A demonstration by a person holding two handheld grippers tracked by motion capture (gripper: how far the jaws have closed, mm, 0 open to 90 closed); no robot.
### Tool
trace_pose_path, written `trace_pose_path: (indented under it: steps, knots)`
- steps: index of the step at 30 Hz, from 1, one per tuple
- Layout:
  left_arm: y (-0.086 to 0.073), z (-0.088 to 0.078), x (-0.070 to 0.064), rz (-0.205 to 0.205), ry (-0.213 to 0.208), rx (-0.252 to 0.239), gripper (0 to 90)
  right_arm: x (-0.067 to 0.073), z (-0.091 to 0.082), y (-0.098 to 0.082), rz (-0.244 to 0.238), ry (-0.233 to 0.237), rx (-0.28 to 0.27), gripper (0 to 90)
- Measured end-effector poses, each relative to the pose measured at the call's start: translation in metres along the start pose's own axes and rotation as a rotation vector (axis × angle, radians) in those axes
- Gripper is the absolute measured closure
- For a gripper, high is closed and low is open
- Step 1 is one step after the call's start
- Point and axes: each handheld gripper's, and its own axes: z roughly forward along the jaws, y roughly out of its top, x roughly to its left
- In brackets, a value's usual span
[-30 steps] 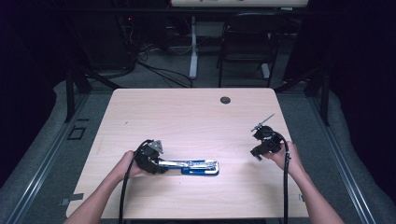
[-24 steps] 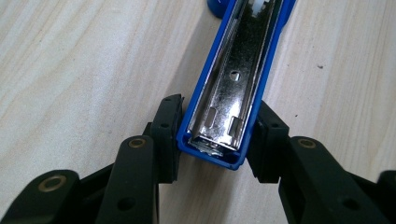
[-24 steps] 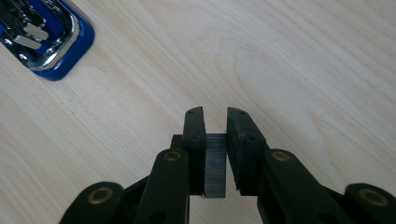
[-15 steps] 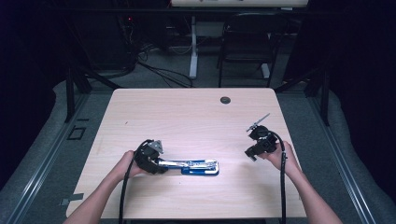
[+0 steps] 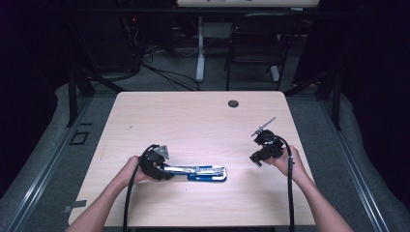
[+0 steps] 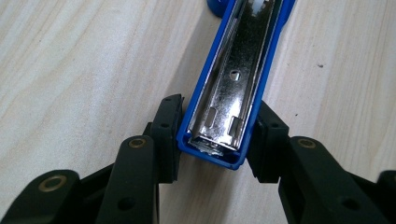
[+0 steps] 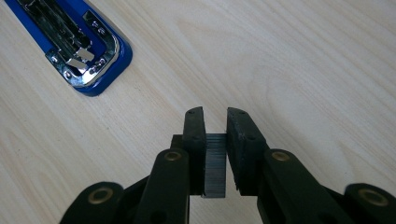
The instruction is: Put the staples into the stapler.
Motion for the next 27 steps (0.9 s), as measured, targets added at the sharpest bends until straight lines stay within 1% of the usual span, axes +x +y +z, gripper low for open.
trace_pose_path:
  steps: [4,5,6,7,8,9,10,11,12,14,15,19,20,21,23,24,27]
  knots:
    - [0.0,0.0,0.001,0.001,-0.003,-0.002,61.2,0.002,-0.001,0.002,-0.003,-0.001,-0.011,78.4]
    - [0.0,0.0,0.001,0.0,-0.003,-0.002,61.2,0.001,-0.002,0.003,-0.016,-0.006,-0.009,78.3]
    - [0.0,0.0,0.001,0.0,-0.003,-0.003,61.2,0.002,-0.001,0.004,-0.011,0.001,-0.017,78.3]
    - [0.0,0.0,0.001,0.0,-0.003,-0.003,61.2,0.002,-0.001,0.005,-0.021,-0.006,-0.011,78.3]
    - [0.0,0.0,0.0,0.0,-0.003,-0.002,61.2,0.003,0.0,0.006,-0.019,-0.002,-0.015,78.3]
    - [0.0,0.0,0.001,-0.001,-0.004,-0.004,61.2,0.003,0.0,0.008,-0.033,-0.007,-0.002,78.3]
    - [0.0,0.0,0.0,0.0,-0.003,-0.002,61.2,0.004,0.001,0.008,-0.03,-0.001,-0.016,78.3]
    - [0.0,0.0,0.0,0.0,-0.002,-0.001,61.2,0.005,0.002,0.009,-0.033,-0.002,-0.016,78.4]
    - [0.0,0.0,0.0,0.0,-0.001,0.0,61.1,0.006,0.001,0.01,-0.044,-0.005,-0.006,78.3]
    - [0.0,0.0,0.0,-0.001,-0.002,-0.001,61.1,0.007,0.001,0.012,-0.055,-0.007,-0.006,78.3]
    - [0.0,0.0,0.0,0.0,0.0,0.0,61.1,0.008,0.002,0.013,-0.052,-0.001,-0.016,78.3]
    - [0.0,0.0,0.001,0.004,-0.002,0.001,61.1,0.011,0.003,0.017,-0.08,-0.006,-0.001,78.3]
    - [0.0,0.0,0.001,0.002,-0.003,-0.001,61.1,0.012,0.005,0.017,-0.073,-0.002,-0.015,78.3]
    - [0.0,0.0,0.001,0.002,-0.003,-0.001,61.1,0.013,0.004,0.018,-0.085,-0.006,-0.003,78.4]
    - [0.0,0.0,0.001,0.003,-0.003,0.0,61.2,0.014,0.006,0.021,-0.093,-0.006,-0.006,78.3]
    - [0.0,0.0,0.001,0.003,-0.002,0.001,61.2,0.014,0.005,0.022,-0.102,-0.001,0.003,78.3]
    - [0.0,0.0,0.001,0.005,-0.004,0.001,61.2,0.016,0.006,0.026,-0.11,-0.006,-0.004,78.3]
